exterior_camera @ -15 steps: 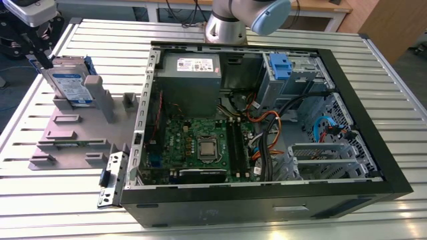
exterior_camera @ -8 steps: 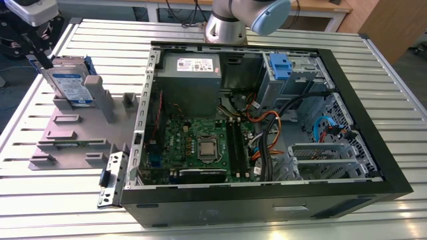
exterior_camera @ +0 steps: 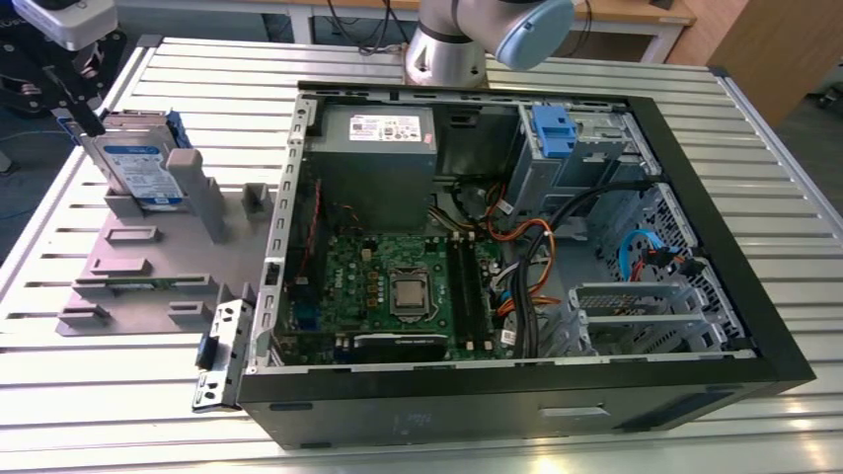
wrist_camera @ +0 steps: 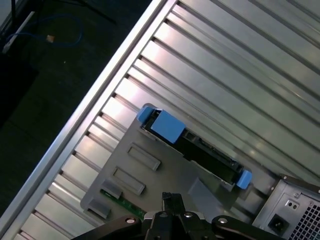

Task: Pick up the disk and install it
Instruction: 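Pick up the disk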

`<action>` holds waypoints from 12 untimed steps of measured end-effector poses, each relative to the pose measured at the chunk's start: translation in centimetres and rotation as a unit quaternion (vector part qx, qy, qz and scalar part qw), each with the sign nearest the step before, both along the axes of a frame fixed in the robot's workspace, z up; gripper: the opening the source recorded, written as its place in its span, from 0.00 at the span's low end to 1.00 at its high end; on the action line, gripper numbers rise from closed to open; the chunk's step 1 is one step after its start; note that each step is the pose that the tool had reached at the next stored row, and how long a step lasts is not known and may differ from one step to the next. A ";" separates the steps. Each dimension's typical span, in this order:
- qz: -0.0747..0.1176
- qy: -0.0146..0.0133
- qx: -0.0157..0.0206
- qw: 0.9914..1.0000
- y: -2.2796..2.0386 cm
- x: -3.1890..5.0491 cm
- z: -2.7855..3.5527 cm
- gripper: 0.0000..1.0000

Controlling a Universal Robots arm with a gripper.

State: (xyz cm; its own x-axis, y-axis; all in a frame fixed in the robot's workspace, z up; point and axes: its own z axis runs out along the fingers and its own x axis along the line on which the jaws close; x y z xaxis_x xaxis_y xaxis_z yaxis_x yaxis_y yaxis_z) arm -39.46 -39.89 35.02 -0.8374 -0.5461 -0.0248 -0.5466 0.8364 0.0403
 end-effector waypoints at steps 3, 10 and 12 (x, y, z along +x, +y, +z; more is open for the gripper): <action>0.006 0.000 0.000 1.000 0.00 0.00 0.00 0.10; 0.019 0.000 0.000 1.000 0.00 0.00 -0.01 0.10; 0.023 0.000 0.000 1.000 0.00 0.00 -0.01 0.10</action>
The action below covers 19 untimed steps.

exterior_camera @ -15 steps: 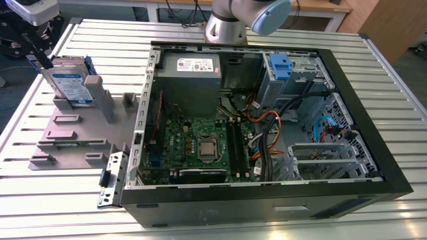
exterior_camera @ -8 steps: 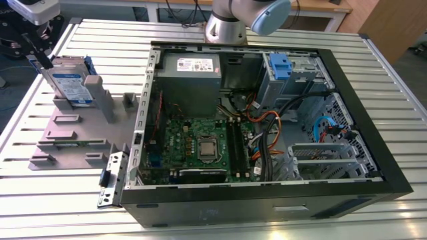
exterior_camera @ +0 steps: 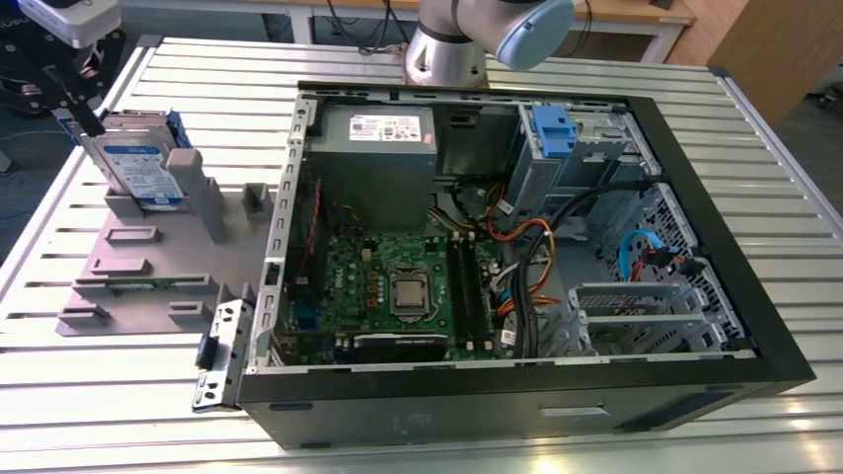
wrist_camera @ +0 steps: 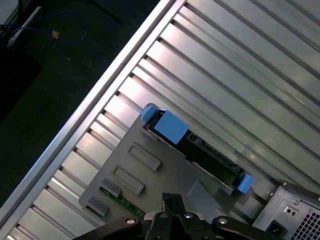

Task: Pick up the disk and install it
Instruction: 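Pick up the disk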

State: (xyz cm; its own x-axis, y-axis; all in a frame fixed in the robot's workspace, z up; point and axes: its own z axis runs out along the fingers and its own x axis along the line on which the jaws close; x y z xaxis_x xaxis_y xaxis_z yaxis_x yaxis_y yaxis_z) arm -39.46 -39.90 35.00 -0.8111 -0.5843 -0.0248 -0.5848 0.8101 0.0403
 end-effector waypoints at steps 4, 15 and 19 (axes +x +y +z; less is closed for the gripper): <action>0.008 0.000 0.000 1.000 0.00 0.00 0.00 0.10; 0.028 0.000 0.000 1.000 0.00 0.00 -0.01 0.10; 0.035 0.000 0.000 0.999 0.00 0.00 -0.01 0.10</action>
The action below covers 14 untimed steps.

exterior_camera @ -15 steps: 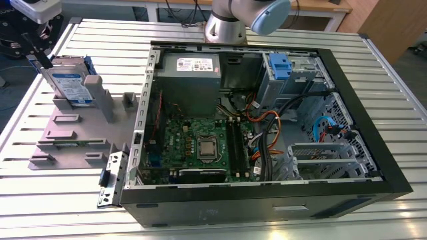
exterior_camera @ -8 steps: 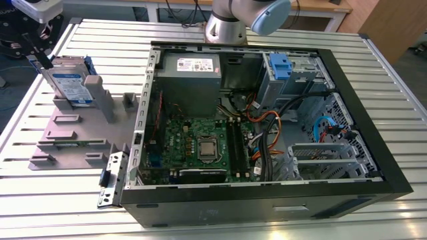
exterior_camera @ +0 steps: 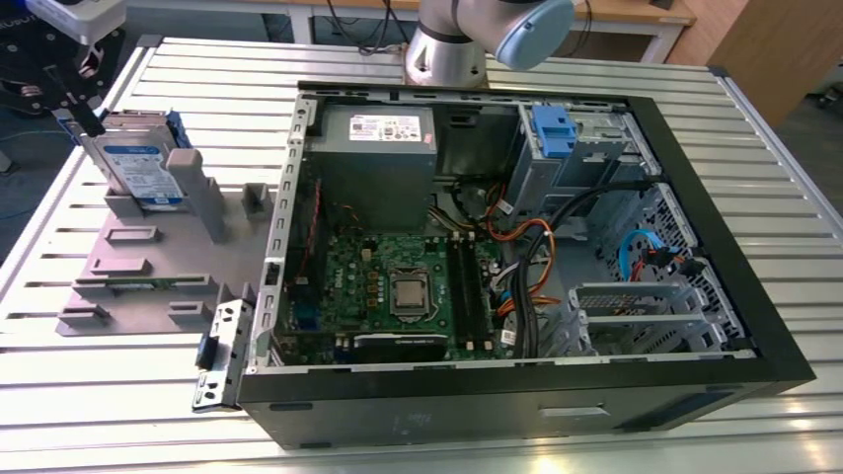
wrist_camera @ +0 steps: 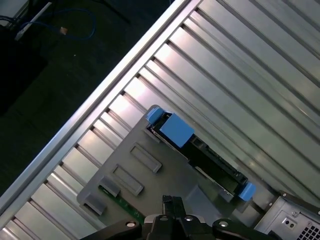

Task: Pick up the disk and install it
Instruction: 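Pick up the disk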

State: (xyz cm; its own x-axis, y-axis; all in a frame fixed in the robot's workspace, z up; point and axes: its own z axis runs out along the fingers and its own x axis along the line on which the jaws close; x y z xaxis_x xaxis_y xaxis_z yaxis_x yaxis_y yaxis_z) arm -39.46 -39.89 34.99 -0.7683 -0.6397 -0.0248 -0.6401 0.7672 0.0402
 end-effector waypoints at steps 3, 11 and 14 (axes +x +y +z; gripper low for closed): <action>0.005 0.000 0.000 1.000 0.00 0.00 0.00 0.10; 0.020 0.000 0.000 1.000 0.00 0.00 -0.01 0.10; 0.026 0.000 0.000 1.000 0.00 0.00 -0.02 0.10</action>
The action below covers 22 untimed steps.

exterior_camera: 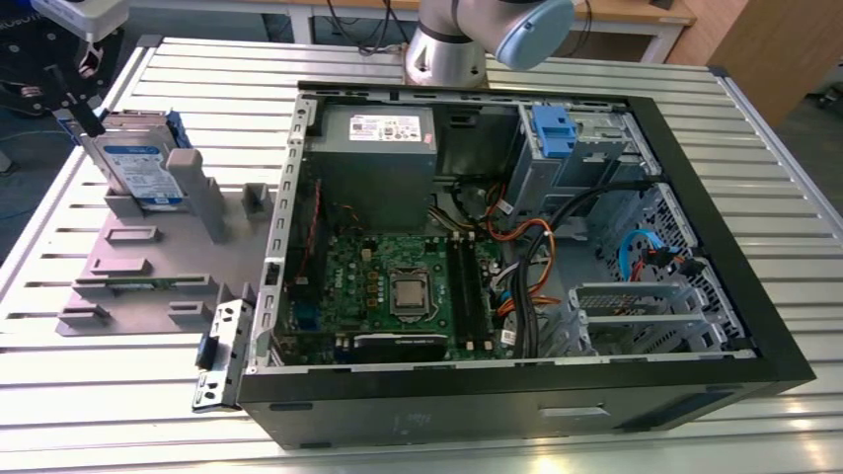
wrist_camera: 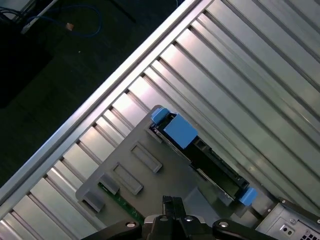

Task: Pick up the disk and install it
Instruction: 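Pick up the disk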

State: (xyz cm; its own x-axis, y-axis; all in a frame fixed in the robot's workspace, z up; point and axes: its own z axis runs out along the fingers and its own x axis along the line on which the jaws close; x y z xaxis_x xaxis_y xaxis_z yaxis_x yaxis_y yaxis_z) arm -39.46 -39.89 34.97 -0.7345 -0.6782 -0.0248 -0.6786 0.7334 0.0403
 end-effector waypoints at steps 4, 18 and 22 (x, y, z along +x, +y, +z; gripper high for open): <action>0.007 0.000 0.000 1.000 0.00 0.00 -0.01 0.10; 0.033 0.000 0.000 0.999 0.00 0.00 -0.02 0.10; 0.041 0.000 0.000 0.999 0.00 0.00 -0.03 0.10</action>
